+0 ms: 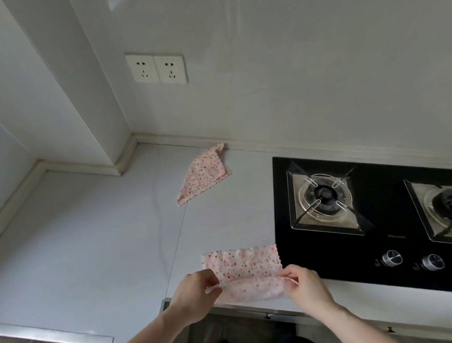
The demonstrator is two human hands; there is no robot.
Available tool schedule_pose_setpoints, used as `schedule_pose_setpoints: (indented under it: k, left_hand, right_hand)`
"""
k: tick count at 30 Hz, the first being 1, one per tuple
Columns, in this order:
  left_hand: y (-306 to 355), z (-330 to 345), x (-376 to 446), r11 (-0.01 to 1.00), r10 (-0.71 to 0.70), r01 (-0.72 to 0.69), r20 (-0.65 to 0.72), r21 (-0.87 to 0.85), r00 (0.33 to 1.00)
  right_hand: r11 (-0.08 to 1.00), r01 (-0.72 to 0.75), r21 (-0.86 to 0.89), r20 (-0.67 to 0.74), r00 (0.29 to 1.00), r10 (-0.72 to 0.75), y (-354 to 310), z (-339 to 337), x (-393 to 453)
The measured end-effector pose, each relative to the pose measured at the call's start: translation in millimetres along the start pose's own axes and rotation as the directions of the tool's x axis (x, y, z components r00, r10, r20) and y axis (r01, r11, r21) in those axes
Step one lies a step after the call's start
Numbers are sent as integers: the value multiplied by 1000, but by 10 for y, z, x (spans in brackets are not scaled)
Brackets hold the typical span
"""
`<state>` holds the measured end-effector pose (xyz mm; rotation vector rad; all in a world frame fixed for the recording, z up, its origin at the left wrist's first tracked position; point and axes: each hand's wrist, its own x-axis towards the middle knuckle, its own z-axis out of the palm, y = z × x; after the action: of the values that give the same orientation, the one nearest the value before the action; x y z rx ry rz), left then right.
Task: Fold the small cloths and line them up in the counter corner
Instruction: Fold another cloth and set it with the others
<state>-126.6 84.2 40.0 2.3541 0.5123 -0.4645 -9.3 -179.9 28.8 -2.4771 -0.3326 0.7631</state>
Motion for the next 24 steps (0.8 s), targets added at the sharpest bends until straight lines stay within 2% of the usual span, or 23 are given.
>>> schedule_pose_setpoints:
  k: [4, 8, 12, 14, 16, 20, 24]
  left_hand:
    - [39, -117, 217, 987, -149, 149, -6, -53, 989]
    - [102, -182, 445, 978, -200, 199, -11, -59, 980]
    - [159, -137, 567, 964, -252, 259, -113, 55, 961]
    - [221, -57, 547, 967, -206, 226, -161, 116, 965]
    - [280, 71, 479, 978, -112, 133, -136, 161, 984]
    - [278, 375, 264, 971, 11, -12, 5, 240, 1000]
    - [188, 534, 138, 944, 2, -48, 139, 326, 990]
  right_hand:
    - [997, -59, 51, -17, 998, 60, -189, -132, 289]
    - [991, -123, 48, -43, 991, 126, -332, -230, 551]
    - [984, -161, 75, -76, 983, 167, -385, -224, 670]
    - [975, -205, 81, -77, 974, 211, -355, -177, 653]
    - [966, -256, 40, -86, 962, 259, -293, -107, 590]
    - [939, -334, 78, -82, 937, 340, -204, 58, 443]
    - [891, -418, 178, -42, 901, 431, -241, 174, 393]
